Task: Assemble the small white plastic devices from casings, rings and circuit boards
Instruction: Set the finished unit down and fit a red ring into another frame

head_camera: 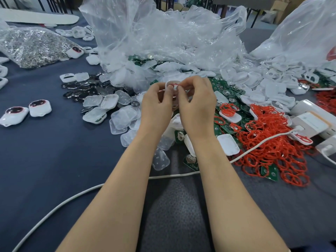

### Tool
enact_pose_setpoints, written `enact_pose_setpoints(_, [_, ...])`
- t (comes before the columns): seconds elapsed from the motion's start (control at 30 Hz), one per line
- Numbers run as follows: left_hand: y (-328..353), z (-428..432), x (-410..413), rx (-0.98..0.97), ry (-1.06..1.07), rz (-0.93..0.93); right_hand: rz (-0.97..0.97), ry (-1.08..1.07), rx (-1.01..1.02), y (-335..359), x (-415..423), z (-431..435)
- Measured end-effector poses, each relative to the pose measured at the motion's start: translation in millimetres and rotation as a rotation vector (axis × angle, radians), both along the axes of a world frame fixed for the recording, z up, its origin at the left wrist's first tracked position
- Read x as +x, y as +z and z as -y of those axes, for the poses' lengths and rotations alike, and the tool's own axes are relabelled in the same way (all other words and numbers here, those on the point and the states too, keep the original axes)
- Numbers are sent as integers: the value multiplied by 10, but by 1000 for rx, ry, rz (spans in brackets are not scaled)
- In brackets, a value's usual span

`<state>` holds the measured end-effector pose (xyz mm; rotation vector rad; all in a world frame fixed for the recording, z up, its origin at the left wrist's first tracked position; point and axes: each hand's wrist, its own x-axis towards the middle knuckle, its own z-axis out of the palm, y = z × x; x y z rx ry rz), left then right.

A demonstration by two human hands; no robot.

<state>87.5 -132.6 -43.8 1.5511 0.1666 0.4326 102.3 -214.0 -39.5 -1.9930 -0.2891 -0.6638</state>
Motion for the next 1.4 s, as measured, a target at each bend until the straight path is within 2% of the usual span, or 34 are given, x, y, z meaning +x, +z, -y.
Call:
enact_pose_setpoints(0.17, [9,-19,31,-319,-17,-87,-229,135,483,67,68,85])
enact_pose_setpoints(0.23, [10,-54,61,-428,-20,-141,-333,227,538,85,85,118])
enact_pose_setpoints(0.3, [16,-60,68,-506,-24,-152,-401,340,510,82,65,102])
enact_pose_setpoints(0.4, [2,-55,64,-490,10,-108,-383,413,465,72,30,54])
enact_pose_setpoints(0.47, [14,-50,52,-435,6,-91,-327,359,407,65,31,32])
enact_pose_setpoints(0.6, [65,-12,19,-445,-61,-101,-215,226,313,37,18,10])
enact_pose_setpoints(0.7, [46,10,-5,-343,-75,-44,-134,150,230,29,3,24])
enact_pose_setpoints(0.87, [41,-3,-10,-298,-47,-27,-99,89,158,31,5,42])
enact_pose_setpoints(1.4, [39,26,-2,-240,-65,12,-65,28,180,33,-8,14])
